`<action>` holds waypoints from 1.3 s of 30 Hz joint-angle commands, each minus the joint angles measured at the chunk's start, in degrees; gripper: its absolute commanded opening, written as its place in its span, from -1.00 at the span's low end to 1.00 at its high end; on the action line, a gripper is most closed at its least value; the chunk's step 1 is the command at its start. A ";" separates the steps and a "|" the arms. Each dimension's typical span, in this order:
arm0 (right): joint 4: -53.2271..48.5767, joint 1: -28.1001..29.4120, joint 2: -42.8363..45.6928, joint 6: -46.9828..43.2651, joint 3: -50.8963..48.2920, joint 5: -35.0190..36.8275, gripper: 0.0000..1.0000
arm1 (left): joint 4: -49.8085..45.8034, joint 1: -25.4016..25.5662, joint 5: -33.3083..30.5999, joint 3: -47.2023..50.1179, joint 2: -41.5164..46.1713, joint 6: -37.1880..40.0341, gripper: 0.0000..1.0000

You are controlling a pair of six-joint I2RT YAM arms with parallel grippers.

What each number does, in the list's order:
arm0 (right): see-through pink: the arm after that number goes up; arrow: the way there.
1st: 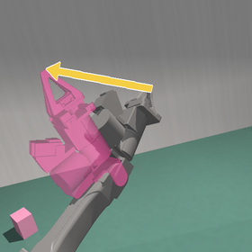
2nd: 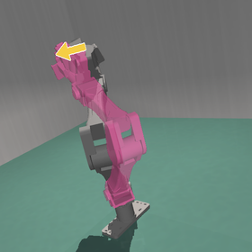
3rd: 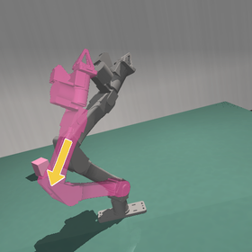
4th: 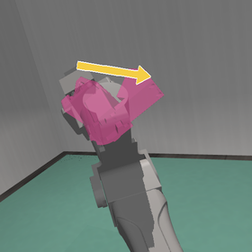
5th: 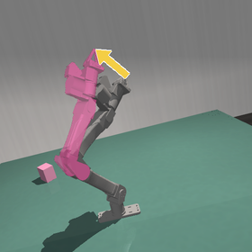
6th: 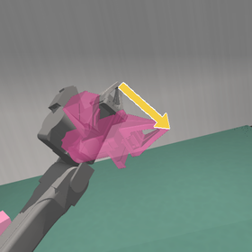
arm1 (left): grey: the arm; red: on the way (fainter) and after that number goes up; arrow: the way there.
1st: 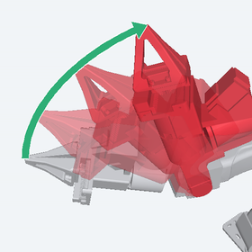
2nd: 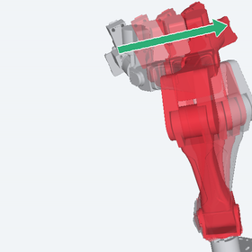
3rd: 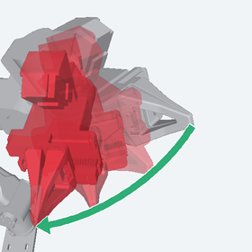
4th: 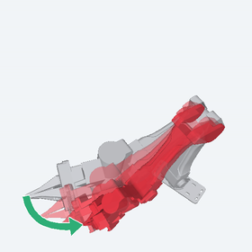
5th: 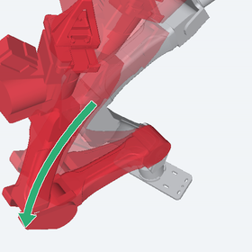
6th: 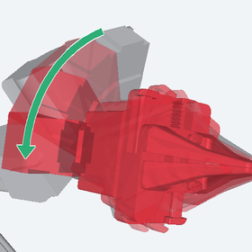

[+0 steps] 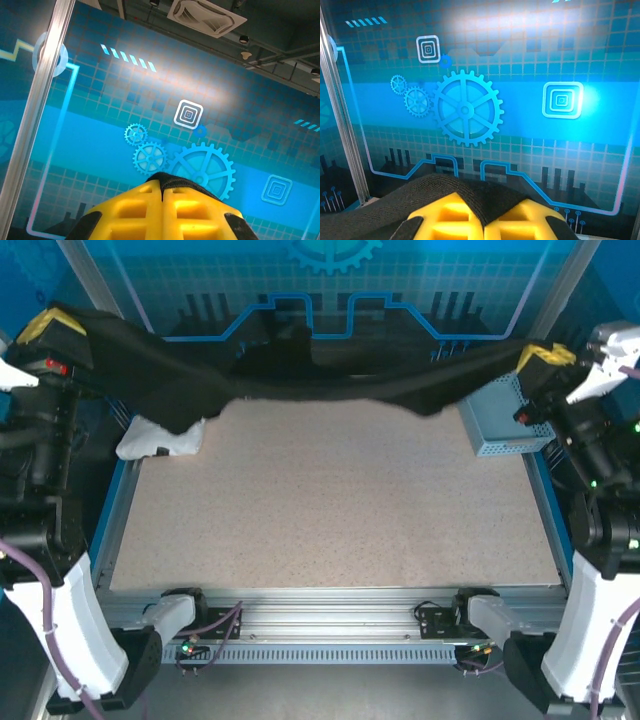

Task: Fold the inside-out t-shirt

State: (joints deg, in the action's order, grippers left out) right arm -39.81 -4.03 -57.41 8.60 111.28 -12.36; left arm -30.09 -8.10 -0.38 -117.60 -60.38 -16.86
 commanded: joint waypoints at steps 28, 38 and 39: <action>17.08 5.69 -60.84 -0.16 9.67 10.62 -0.85 | 10.51 3.97 -0.08 -45.65 -82.95 6.97 -0.74; -14.98 6.95 -79.62 -1.85 32.86 9.77 -0.23 | 9.58 8.29 -0.40 -19.81 -71.03 2.90 0.45; -9.75 7.54 -72.16 -2.00 18.92 10.30 -0.21 | 12.38 9.59 0.07 -12.06 -66.43 2.37 0.49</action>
State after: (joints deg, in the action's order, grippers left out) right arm -48.18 1.67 -145.36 7.57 143.74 -2.68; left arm -20.40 -2.55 -0.84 -137.91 -139.65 -13.43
